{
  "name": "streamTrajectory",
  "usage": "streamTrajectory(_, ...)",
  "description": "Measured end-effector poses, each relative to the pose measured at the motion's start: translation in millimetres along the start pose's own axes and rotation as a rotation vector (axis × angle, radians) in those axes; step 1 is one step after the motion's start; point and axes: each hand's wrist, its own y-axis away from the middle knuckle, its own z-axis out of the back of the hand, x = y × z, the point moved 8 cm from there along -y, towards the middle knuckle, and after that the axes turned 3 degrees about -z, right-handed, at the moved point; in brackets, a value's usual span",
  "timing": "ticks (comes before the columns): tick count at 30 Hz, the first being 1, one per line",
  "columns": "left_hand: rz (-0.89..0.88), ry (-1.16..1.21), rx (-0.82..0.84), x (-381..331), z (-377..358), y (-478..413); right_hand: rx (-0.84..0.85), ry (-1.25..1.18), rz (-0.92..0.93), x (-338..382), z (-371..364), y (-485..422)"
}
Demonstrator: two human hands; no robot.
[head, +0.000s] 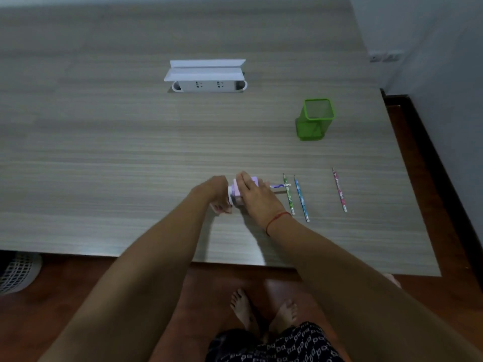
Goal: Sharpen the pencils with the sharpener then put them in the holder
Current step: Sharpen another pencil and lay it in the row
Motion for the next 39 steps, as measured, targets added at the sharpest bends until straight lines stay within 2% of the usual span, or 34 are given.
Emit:
streamTrajectory(2,-0.050,-0.027,-0.276,-1,20,-5,0.009,-0.031,-0.009,-2,0,0)
streamTrajectory(4,-0.085,0.024,-0.431,0,34,-6,0.013,-0.035,-0.015,-3,-1,2)
streamTrajectory(12,-0.120,0.048,-0.597,5,36,-6,0.012,-0.004,-0.046,-1,4,-1)
streamTrajectory(15,-0.178,0.092,-0.637,-3,61,1,-0.095,0.067,0.012,6,17,-2)
streamTrajectory(17,-0.214,0.037,-0.521,-10,75,5,-0.105,0.116,0.023,6,22,0)
streamTrajectory(19,-0.170,-0.023,-0.364,-9,82,13,-0.007,0.131,0.064,9,15,1)
streamTrajectory(21,-0.112,0.054,-0.181,-2,81,19,0.015,0.114,0.086,12,11,2)
streamTrajectory(24,-0.031,0.316,0.130,2,56,25,-0.005,0.121,-0.003,8,17,0)
streamTrajectory(25,-0.015,0.321,0.204,2,43,25,-0.017,0.106,-0.026,6,18,-3)
streamTrajectory(27,0.000,0.209,0.277,5,12,16,0.013,0.021,0.047,10,17,-3)
streamTrajectory(29,-0.006,0.086,0.172,9,-6,0,0.000,0.024,0.073,11,18,-2)
streamTrajectory(31,-0.025,0.094,-0.127,14,7,-16,-0.056,0.055,0.089,10,19,-4)
streamTrajectory(33,-0.088,0.102,-0.415,15,32,-16,0.007,0.075,0.093,9,13,-4)
streamTrajectory(34,-0.114,0.116,-0.497,14,44,-13,0.023,0.080,0.093,9,12,-5)
streamTrajectory(36,-0.157,0.118,-0.549,8,60,-8,0.016,0.061,0.063,5,11,-7)
streamTrajectory(39,-0.198,0.068,-0.526,5,66,-4,0.030,0.019,0.037,3,2,-11)
